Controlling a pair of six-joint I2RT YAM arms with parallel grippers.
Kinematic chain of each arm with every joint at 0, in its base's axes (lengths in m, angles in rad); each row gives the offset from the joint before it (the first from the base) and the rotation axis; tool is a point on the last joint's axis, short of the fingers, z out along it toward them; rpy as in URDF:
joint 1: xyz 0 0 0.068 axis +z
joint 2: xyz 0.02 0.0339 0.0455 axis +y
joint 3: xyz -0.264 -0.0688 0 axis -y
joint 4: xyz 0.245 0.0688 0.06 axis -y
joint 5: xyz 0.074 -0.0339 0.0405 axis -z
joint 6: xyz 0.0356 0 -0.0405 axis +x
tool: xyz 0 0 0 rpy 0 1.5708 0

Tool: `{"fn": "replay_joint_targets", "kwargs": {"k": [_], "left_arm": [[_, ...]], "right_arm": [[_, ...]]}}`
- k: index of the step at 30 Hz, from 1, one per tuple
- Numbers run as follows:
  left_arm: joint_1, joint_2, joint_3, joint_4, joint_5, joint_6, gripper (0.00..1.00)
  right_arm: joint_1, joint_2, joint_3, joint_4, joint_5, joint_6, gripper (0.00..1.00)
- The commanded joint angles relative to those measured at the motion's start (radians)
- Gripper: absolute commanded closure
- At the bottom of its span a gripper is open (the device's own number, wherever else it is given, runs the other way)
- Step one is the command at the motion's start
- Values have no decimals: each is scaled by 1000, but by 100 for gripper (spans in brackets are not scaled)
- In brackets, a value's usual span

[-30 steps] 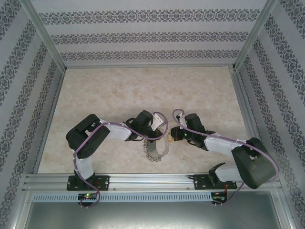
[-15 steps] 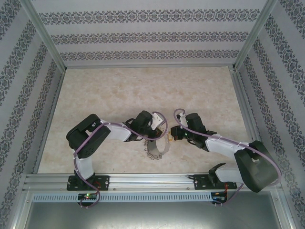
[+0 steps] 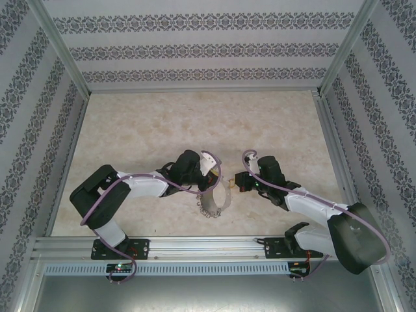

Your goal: Put the keys on the keyring

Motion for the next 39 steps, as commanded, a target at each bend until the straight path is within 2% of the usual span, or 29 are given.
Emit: {"fn": "replay_joint_targets", "kwargs": {"k": [1, 4, 7, 15, 24, 35, 39], "left_arm": [[10, 31, 61, -75, 8, 19, 86], [10, 73, 92, -80, 31, 21, 78], [10, 106, 117, -94, 42, 32, 76], [10, 173, 146, -98, 70, 53, 78], [13, 213, 169, -86, 46, 70, 80], [25, 273, 187, -60, 49, 69, 91], [27, 272, 181, -53, 39, 69, 100]], "right_arm": [[-9, -7, -11, -1, 0, 0, 100], [-10, -5, -12, -3, 2, -1, 100], [-13, -8, -12, -8, 4, 1, 100], [-21, -14, -12, -9, 13, 4, 100], [-27, -9, -12, -8, 4, 5, 100], [-33, -7, -12, -6, 2, 8, 100], [-33, -6, -12, -6, -3, 8, 100]]}}
